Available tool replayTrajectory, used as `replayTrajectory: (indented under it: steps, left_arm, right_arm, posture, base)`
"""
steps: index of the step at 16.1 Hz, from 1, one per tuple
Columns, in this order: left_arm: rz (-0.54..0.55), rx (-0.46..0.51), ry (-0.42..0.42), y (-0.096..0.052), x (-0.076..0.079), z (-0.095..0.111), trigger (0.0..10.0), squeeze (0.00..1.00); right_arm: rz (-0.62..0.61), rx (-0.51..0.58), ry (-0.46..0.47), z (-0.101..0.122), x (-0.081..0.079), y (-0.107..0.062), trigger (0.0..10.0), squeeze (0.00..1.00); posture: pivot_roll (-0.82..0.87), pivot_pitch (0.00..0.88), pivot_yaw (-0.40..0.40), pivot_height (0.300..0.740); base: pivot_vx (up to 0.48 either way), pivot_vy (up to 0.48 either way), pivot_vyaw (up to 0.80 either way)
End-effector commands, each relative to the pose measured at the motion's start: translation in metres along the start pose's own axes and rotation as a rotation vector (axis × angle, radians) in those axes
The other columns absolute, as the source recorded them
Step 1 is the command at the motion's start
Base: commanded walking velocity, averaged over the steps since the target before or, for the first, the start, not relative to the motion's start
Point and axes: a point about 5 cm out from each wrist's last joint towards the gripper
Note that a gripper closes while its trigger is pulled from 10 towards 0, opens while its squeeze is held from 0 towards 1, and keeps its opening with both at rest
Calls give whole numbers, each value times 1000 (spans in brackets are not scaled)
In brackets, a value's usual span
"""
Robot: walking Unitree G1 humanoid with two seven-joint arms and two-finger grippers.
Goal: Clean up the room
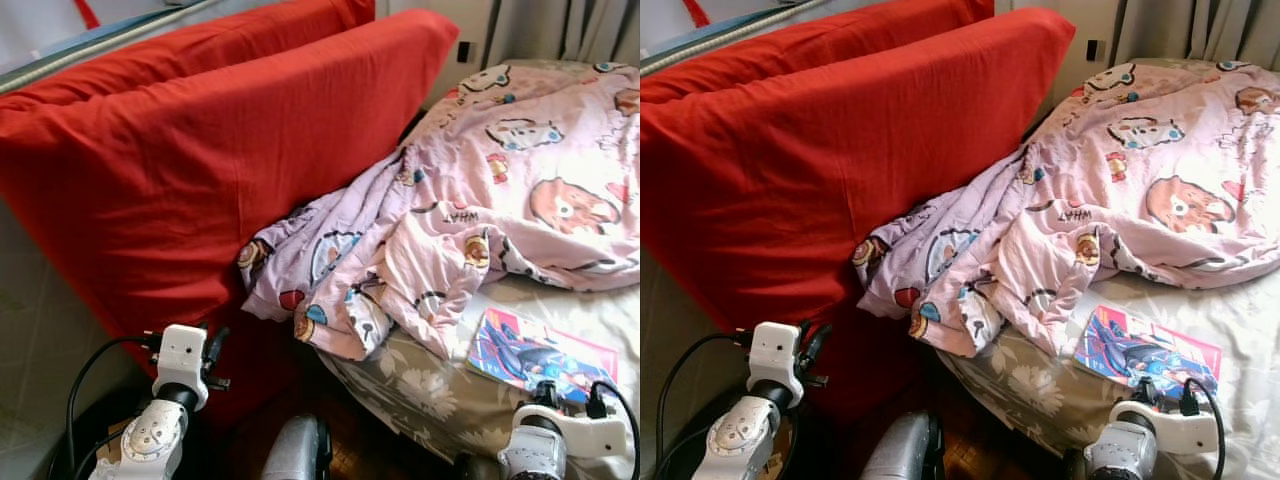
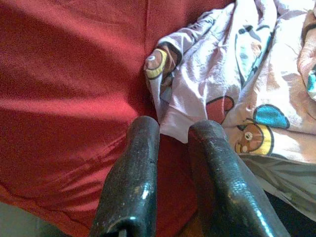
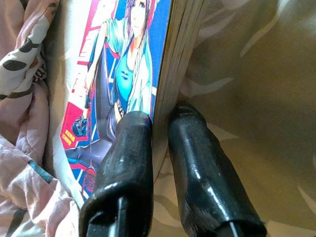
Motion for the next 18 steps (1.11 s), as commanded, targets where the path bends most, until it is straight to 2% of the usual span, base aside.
replayTrajectory:
  steps: [1,2,3,4,5,6,8,10,11,12,13,14,16,18]
  left_arm:
    - [23,-4,22,-1,-7,-2,10000,0]
    - [23,-4,23,-2,-7,-2,10000,0]
    - [23,-5,23,-2,-7,-3,10000,0]
    - [22,-6,23,-2,-7,-4,10000,0]
    - [22,-7,23,-3,-7,-4,10000,0]
    - [21,-8,25,-3,-6,-4,10000,0]
    - [17,-9,28,-3,-6,-5,10000,0]
    - [17,-11,31,-2,-6,-6,10000,0]
    - [17,-10,33,-3,-6,-6,10000,0]
    - [17,-10,35,-2,-7,-6,10000,0]
    - [17,-10,37,-2,-7,-6,10000,0]
    - [16,-10,39,-3,-6,-7,10000,0]
    - [11,-14,45,-4,-6,-8,10000,0]
    - [11,-16,46,-5,-6,-9,10000,0]
  right_arm:
    - [-114,-16,7,-4,29,-8,3765,0]
    - [-105,-20,2,-4,28,-8,10000,0]
    - [-100,-20,-1,-3,26,-7,10000,498]
    - [-91,-22,-11,-2,24,-6,10000,525]
    - [-78,-27,-9,-2,21,-5,10000,482]
    - [-51,-29,-26,-1,17,-3,10000,141]
    - [-38,-27,-7,-1,13,-2,10000,318]
    - [-42,-31,-8,-1,12,-1,10000,149]
    - [-39,-33,-13,-1,12,-1,10000,180]
    - [-39,-34,-13,-1,12,-1,10000,165]
    - [-31,-46,-15,-2,11,-1,10000,0]
    - [4,-55,-3,-4,9,-1,10000,0]
    - [57,-50,11,-6,4,-2,10000,1000]
    - [61,-46,14,-7,5,-3,10000,1000]
  posture:
    - [141,5,109,601]
    - [141,5,109,601]
    - [142,1,108,601]
    - [142,1,108,601]
    - [144,0,109,601]
    - [144,0,109,601]
    - [144,0,111,601]
    - [144,0,112,601]
    - [144,0,112,601]
    - [146,0,111,601]
    - [146,0,112,601]
    - [146,0,112,601]
    - [149,0,112,601]
    - [150,0,113,601]
  base:
    - [0,0,0]
    - [0,0,0]
    - [0,0,0]
    - [0,0,0]
    - [0,0,0]
    - [0,0,0]
    - [0,0,0]
    - [0,0,0]
    - [0,0,0]
    - [0,0,0]
    - [0,0,0]
    - [0,0,0]
    - [0,0,0]
    - [0,0,0]
Point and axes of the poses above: a point about 5 cm out from each wrist's last joint towards the gripper, its own y axis pointing out of the wrist towards the gripper, its own z axis along the axis of the wrist's last joint, x = y × z, and after that the axes turned 10 degrees about -y, right-handed
